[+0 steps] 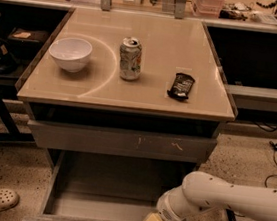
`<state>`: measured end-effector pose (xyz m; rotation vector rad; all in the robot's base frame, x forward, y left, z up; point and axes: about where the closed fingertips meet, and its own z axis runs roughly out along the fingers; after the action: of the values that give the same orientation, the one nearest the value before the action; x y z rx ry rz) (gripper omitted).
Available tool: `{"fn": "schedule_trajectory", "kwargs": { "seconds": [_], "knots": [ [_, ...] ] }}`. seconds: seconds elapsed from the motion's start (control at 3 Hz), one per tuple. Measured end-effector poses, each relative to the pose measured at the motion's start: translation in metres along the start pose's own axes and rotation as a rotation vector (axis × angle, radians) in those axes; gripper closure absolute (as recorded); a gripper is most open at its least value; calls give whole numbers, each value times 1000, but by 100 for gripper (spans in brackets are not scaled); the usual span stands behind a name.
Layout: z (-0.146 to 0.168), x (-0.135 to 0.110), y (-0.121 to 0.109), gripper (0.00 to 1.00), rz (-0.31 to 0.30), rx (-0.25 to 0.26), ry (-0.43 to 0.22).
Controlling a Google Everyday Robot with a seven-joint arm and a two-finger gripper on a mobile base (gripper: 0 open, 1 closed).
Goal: Open middle drawer
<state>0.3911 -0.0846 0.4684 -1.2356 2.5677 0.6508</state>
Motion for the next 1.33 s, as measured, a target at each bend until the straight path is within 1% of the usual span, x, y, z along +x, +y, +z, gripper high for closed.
{"fn": "schedule_trajectory", "kwargs": {
  "seconds": [0.33, 0.67, 1.0, 1.33],
  "knots": [
    [11, 36, 11, 0, 80, -48, 34],
    [21, 56, 21, 0, 120, -86, 65],
    [25, 66, 27, 0, 144, -111, 89],
    [21, 78, 40, 0, 171, -127, 108]
  ]
}}
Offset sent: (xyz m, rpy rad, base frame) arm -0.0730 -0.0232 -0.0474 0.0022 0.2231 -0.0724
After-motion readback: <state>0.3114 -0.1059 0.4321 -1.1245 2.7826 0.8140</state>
